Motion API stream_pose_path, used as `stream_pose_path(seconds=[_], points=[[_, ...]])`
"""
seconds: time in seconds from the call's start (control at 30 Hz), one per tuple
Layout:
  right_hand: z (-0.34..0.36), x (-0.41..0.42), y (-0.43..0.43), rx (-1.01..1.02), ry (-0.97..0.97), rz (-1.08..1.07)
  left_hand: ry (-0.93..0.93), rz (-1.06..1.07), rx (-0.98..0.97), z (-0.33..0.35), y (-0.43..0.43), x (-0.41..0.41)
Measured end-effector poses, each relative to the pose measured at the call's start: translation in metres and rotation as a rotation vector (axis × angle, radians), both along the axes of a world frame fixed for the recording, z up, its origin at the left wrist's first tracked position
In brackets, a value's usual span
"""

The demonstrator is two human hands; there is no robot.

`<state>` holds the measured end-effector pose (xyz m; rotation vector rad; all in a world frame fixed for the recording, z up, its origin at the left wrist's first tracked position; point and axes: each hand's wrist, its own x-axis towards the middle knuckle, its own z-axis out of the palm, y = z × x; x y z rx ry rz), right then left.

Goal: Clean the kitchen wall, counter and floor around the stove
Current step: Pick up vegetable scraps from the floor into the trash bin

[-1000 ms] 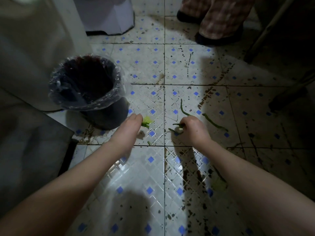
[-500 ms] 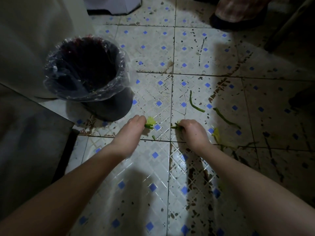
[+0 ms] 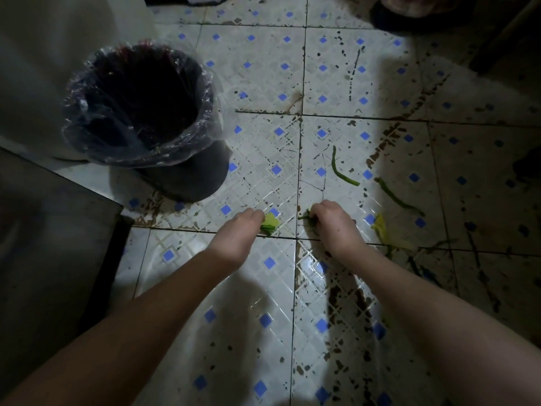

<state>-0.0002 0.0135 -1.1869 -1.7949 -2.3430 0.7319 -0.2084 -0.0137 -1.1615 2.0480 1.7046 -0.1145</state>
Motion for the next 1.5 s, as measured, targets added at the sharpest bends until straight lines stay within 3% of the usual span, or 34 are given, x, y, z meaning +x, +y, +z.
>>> stream_pose_path(seconds=[0.8, 0.97, 1.17, 1.5], points=[[0.012, 0.016, 0.001, 0.006, 0.047, -0.044, 0.187, -0.137, -0.042, -0.024, 0.011, 0.023], [0.025, 0.013, 0.0, 0.034, 0.03, -0.042, 0.104, -0.121, 0.046, 0.003, 0.01, 0.015], [0.051, 0.006, -0.001, 0.096, 0.01, -0.01, 0.169, -0.105, 0.092, 0.048, 0.01, 0.007], [0.097, -0.029, 0.0, 0.209, 0.048, 0.06, 0.106, -0.078, 0.312, 0.128, 0.007, -0.021]])
